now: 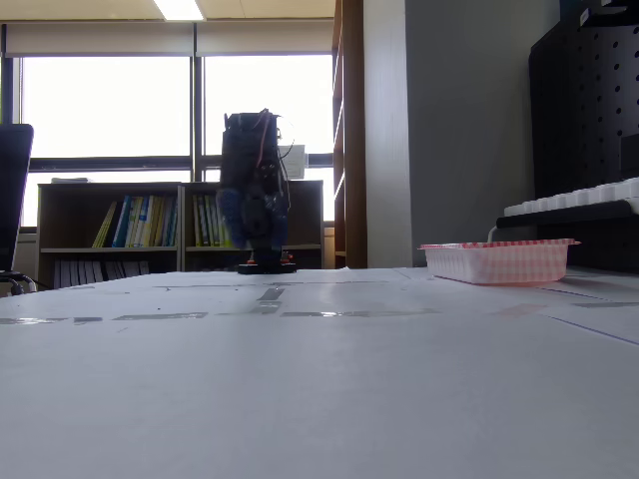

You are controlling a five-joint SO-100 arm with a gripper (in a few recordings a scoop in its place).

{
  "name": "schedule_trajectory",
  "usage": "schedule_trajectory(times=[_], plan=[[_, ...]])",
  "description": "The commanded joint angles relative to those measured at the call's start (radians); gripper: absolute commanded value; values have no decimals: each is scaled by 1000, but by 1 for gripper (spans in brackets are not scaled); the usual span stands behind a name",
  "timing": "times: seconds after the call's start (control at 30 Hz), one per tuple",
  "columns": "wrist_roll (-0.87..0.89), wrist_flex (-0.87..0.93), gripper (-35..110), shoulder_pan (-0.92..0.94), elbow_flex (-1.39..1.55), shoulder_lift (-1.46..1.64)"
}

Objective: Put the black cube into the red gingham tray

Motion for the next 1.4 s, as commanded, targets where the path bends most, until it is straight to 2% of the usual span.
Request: schedule_trajectory(times=[0.0, 0.1, 0.2, 0.37, 0.67, 0.87, 1.07, 1.37], plan=[[-179, 229, 0, -267, 451, -69], [-235, 291, 0, -413, 693, 77], [-236, 273, 0, -526, 854, 216], [-221, 147, 0, -640, 992, 443], [-83, -129, 0, -713, 1177, 810], [-71, -210, 7, -719, 1206, 897], [-26, -190, 30, -707, 1216, 913], [-60, -138, 33, -693, 1213, 811]])
